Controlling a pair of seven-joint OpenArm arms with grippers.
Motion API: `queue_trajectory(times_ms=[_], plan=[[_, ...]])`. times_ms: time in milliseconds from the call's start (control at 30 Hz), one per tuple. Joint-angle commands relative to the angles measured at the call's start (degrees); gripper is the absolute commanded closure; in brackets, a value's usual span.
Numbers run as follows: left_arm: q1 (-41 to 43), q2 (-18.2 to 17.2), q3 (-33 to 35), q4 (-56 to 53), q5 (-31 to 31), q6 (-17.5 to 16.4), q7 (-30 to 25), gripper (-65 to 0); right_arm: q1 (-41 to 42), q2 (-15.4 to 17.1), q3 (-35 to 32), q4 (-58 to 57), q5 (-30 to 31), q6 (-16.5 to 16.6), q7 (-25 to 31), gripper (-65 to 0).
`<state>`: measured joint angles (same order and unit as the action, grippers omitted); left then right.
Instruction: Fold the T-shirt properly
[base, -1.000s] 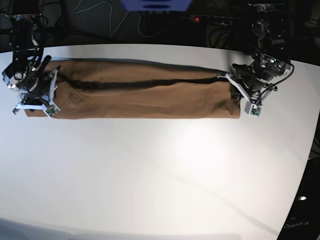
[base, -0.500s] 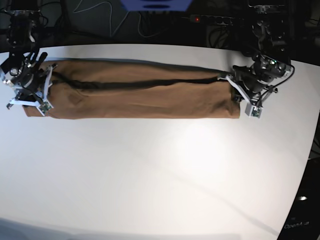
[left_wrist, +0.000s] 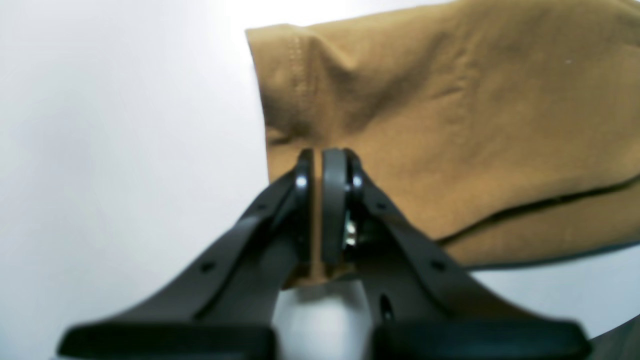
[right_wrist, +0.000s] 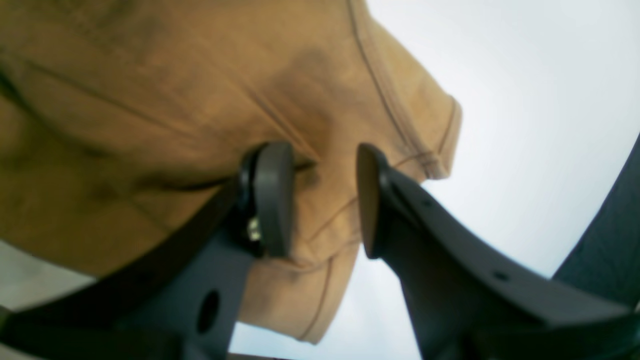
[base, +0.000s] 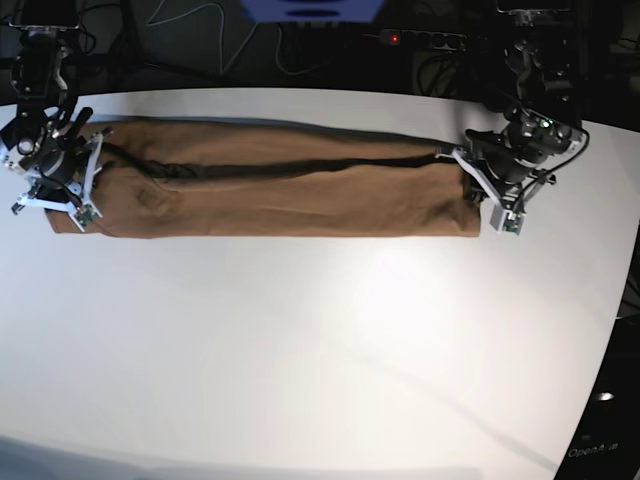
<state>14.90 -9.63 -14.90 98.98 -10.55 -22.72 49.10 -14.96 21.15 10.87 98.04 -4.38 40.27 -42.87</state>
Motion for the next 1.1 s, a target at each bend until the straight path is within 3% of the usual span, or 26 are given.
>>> queue_trajectory(times_ms=[0, 333, 1067], plan=[[-0.5, -0.4, -0.2, 0.9, -0.5, -0.3, -0.8, -2.6, 0.3, 0.8, 0.4, 1.2, -0.1, -0.3, 0.3, -21.5], [-0.8, -0.4, -0.1, 0.9, -0.5, -0.3, -0.8, -2.6, -4.2, 0.7, 0.1, 6.8, -0.1, -0.3, 0.3, -21.6], [-0.8, -0.4, -0.2, 0.9, -0.5, -0.3, -0.8, -2.6, -2.6, 0.4, -4.6, 1.3, -0.1, -0.3, 0.7, -21.5]])
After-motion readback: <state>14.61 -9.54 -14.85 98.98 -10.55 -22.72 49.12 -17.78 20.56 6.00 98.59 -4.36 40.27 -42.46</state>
